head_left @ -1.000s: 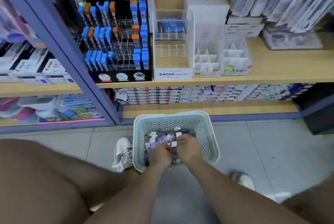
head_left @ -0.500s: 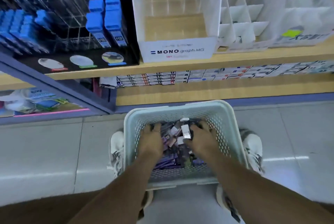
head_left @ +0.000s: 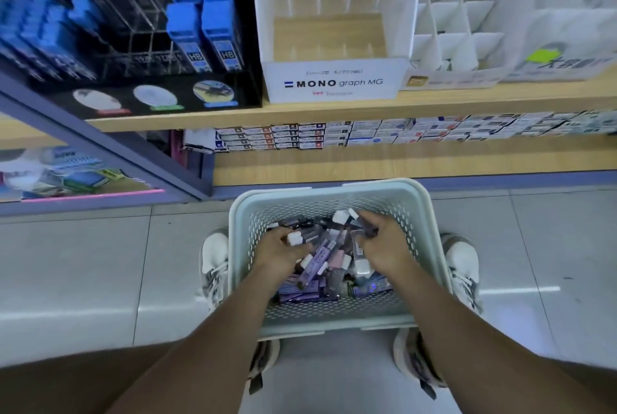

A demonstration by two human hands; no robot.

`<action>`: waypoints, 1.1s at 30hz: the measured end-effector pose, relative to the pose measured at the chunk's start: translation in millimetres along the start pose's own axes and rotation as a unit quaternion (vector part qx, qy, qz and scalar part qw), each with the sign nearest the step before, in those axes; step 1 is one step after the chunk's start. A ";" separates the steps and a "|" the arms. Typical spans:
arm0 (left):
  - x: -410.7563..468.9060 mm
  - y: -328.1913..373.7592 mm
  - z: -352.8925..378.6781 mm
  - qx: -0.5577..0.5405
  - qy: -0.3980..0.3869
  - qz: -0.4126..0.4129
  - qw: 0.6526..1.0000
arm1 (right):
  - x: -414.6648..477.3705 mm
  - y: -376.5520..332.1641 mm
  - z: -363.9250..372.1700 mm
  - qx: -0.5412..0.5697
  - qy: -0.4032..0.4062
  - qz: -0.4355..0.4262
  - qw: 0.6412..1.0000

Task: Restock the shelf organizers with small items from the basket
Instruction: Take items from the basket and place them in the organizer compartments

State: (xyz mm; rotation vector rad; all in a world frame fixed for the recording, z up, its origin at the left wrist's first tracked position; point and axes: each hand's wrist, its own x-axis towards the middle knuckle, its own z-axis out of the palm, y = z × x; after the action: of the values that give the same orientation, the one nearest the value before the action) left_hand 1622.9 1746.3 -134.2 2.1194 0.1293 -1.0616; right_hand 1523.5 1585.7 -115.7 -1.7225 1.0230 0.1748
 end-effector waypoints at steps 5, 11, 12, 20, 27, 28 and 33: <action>-11.7 7.8 2.5 -0.061 0.009 0.003 0.998 | 0.9 -11.3 -2.3 0.139 0.006 0.055 0.989; -23.6 34.4 -12.4 -0.141 -0.042 0.015 0.989 | -7.4 -31.1 -9.4 0.169 -0.045 0.162 0.971; -28.5 41.0 -16.1 -0.157 -0.067 0.009 0.985 | -10.1 -35.7 -11.7 0.138 -0.053 0.166 0.975; -73.3 93.2 -53.9 0.018 -0.244 0.072 0.967 | -43.4 -80.3 -34.8 0.084 -0.250 0.058 0.963; -131.4 139.6 -88.4 -0.041 -0.206 0.138 0.968 | -74.5 -141.9 -76.0 0.087 -0.366 -0.030 0.926; -141.0 146.7 -95.7 -0.026 -0.218 0.146 0.964 | -80.8 -152.4 -83.3 0.072 -0.378 -0.042 0.922; -186.1 192.0 -125.0 0.009 -0.225 0.202 0.953 | -108.3 -200.9 -117.4 0.059 -0.406 -0.082 0.908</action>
State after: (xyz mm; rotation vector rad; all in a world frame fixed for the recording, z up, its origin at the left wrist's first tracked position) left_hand 1658.5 1734.2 158.5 1.7579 -0.5123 -1.2548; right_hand 1555.4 1557.6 137.4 -1.4001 0.2609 0.6459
